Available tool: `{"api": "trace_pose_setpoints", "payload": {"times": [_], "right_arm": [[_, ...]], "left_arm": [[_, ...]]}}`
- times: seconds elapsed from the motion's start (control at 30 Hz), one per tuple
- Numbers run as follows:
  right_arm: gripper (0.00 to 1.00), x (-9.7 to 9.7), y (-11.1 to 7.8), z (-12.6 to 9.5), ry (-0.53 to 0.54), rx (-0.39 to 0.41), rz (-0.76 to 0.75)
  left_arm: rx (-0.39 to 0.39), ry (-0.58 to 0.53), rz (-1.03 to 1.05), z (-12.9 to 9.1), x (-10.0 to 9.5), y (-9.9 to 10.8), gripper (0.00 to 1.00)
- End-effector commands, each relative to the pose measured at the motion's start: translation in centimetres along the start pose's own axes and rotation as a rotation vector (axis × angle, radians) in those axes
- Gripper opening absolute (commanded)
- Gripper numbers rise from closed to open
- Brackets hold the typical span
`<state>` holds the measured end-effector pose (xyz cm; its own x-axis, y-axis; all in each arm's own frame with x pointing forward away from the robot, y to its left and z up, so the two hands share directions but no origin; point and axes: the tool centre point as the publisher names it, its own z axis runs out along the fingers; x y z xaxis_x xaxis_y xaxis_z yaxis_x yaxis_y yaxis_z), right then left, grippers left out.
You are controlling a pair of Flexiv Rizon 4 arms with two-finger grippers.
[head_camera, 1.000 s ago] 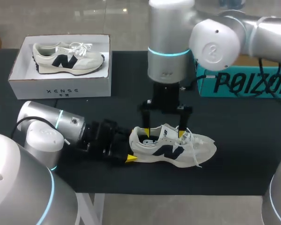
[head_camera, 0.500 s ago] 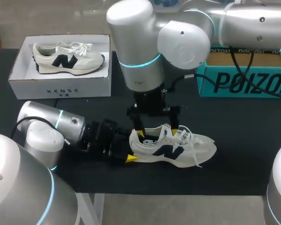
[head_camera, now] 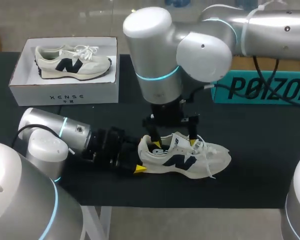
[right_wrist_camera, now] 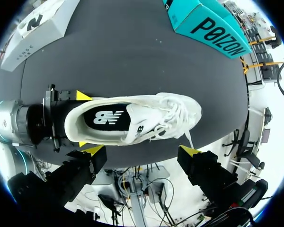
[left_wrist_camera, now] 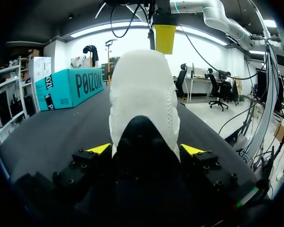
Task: Take the shoe out of the shoebox, open the shoe tongue, remove and reinsert the insole, then place the shoe into the shoebox
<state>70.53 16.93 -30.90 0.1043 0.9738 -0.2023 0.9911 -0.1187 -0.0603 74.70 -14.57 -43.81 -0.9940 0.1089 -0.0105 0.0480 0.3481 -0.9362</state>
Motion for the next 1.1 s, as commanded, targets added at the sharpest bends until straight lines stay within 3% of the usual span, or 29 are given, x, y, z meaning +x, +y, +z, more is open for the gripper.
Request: {"api": "trace_pose_setpoints", "payload": {"times": [0.03,0.5,0.53,0.57,0.6,0.63,0.8,1.1], "right_arm": [[1.00,0.1,0.8,1.0,0.004,0.007,-0.010],[1.00,-0.7,2.6,3.7,-0.017,0.040,-0.021],[0.84,-0.8,2.8,3.9,-0.017,0.042,-0.022],[0.46,-1.0,3.0,4.0,-0.016,0.043,-0.024],[0.27,-1.2,3.1,4.0,-0.017,0.044,-0.024],[0.00,-1.4,3.3,4.0,-0.018,0.046,-0.023],[0.00,-2.9,3.3,3.8,-0.015,0.048,0.001],[0.00,-6.2,1.7,1.8,-0.015,0.017,0.067]], "left_arm": [[-0.004,-0.001,0.000,0.3,-0.1,0.3,0.00],[-0.004,-0.001,0.000,0.3,-0.1,0.3,0.00],[-0.004,-0.001,0.000,0.3,-0.1,0.3,0.00],[-0.004,-0.001,0.000,0.3,-0.1,0.3,0.00],[-0.004,-0.001,0.000,0.3,-0.1,0.3,0.00],[-0.004,-0.001,0.000,0.3,-0.1,0.3,0.00],[-0.004,-0.001,0.000,0.3,-0.1,0.3,0.00],[-0.004,-0.001,0.000,0.3,-0.1,0.3,0.00]]}}
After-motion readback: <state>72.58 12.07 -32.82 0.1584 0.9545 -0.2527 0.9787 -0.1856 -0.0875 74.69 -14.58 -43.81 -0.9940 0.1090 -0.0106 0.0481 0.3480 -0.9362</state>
